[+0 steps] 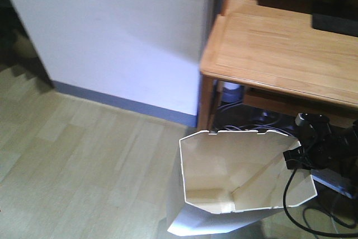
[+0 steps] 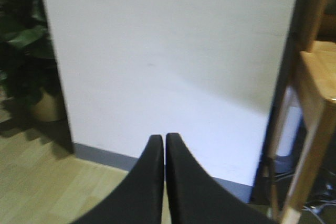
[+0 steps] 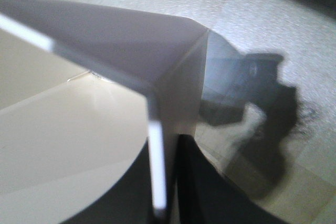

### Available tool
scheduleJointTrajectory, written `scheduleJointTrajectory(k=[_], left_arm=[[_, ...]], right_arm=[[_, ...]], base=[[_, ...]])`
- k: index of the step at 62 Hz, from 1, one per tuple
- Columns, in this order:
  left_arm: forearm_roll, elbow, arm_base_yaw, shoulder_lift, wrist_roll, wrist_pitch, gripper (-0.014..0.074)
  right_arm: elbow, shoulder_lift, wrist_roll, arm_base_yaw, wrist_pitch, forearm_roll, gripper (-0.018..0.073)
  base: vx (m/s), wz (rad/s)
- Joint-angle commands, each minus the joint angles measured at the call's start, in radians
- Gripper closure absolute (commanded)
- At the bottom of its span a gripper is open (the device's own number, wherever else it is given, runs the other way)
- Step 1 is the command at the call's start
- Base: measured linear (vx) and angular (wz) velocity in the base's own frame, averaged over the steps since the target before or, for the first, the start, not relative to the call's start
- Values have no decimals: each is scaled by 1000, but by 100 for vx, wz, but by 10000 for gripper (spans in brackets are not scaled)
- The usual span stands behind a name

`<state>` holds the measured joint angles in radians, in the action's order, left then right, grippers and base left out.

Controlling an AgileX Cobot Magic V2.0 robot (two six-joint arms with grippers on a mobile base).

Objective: Move trash bin to bedside with robot
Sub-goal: 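Hold the bin in the right gripper while driving away from the desk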

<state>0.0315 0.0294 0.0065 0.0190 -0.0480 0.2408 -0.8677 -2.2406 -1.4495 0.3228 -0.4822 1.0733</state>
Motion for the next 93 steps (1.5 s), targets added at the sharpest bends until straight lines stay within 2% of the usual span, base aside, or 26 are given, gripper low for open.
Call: scheduleJointTrajectory(k=[1, 47, 93], left_arm=[[4, 29, -3, 10, -8, -69, 602], [4, 29, -3, 10, -8, -69, 602], [4, 29, -3, 10, -8, -69, 602]], right_arm=[[-10, 72, 14, 1, -193, 54, 565], [-10, 72, 14, 1, -193, 54, 565], [-10, 72, 14, 1, -193, 53, 565]], base=[[-11, 59], [-4, 54], [12, 71]])
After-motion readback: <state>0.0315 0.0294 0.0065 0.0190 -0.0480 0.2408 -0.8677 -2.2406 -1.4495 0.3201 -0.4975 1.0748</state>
